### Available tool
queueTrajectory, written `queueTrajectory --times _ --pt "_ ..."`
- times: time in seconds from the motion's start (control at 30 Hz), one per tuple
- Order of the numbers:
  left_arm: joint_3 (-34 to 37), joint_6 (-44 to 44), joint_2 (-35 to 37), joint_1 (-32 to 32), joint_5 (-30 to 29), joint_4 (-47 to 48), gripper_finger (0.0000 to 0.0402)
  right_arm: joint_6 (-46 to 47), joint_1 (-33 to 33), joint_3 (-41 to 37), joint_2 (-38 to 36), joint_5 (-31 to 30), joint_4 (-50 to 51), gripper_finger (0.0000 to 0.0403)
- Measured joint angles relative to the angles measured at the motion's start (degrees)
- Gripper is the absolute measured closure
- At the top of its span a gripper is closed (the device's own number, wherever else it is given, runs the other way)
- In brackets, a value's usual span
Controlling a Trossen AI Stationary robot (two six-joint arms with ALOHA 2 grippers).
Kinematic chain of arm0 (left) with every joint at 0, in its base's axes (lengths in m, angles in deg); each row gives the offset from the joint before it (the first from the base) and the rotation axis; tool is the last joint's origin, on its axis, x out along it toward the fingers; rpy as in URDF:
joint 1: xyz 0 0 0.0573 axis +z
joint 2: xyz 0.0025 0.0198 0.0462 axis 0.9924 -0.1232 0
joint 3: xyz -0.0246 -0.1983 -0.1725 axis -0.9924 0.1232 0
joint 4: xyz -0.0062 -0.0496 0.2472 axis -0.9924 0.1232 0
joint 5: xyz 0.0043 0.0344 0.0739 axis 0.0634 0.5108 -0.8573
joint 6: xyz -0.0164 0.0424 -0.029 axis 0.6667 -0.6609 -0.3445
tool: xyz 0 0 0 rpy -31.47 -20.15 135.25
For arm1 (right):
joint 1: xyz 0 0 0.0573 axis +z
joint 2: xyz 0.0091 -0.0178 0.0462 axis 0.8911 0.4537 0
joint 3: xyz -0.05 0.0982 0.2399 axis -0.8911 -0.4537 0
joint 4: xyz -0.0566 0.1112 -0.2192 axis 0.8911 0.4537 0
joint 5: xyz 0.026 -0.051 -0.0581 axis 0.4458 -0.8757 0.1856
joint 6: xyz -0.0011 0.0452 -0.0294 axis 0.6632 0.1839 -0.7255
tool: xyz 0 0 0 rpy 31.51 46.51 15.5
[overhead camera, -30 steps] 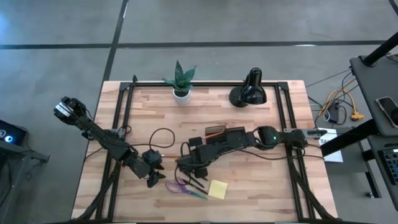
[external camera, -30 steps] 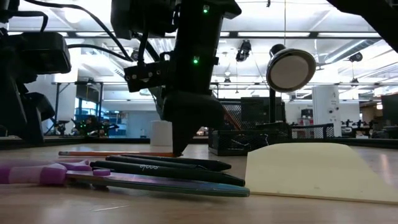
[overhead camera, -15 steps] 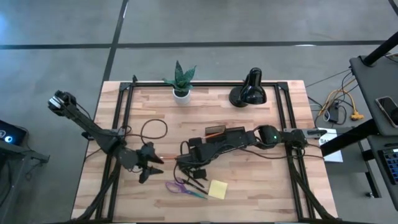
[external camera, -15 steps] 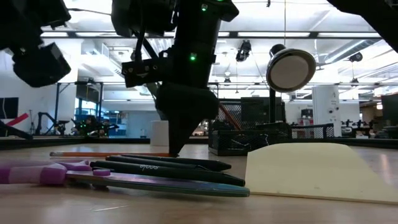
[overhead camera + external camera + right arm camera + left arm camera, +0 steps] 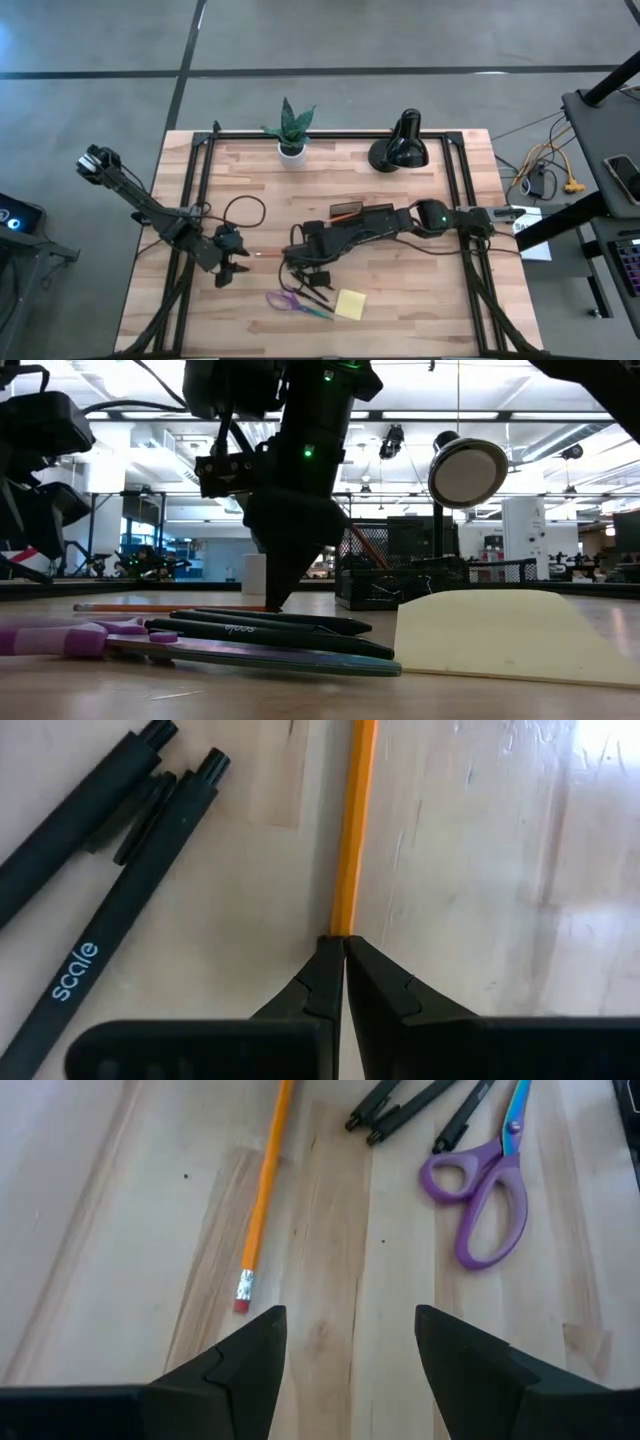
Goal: Pick and place office supplies into organizer
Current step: Put the orange pencil into the black desk organizer
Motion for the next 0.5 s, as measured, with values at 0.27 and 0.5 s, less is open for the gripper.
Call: queueTrajectory --times 0.27,0.5 --pt "-0.1 -7.2 0.0 0.0 -1.1 -0.3 0.0196 0.0 0.1 -0.5 0.0 0.8 -0.8 0.0394" --pt "0.5 -12.2 -1.8 0.1 -1.3 -0.1 0.0196 -0.6 -0.1 -0.6 0.0 1.2 -1.7 0.0394"
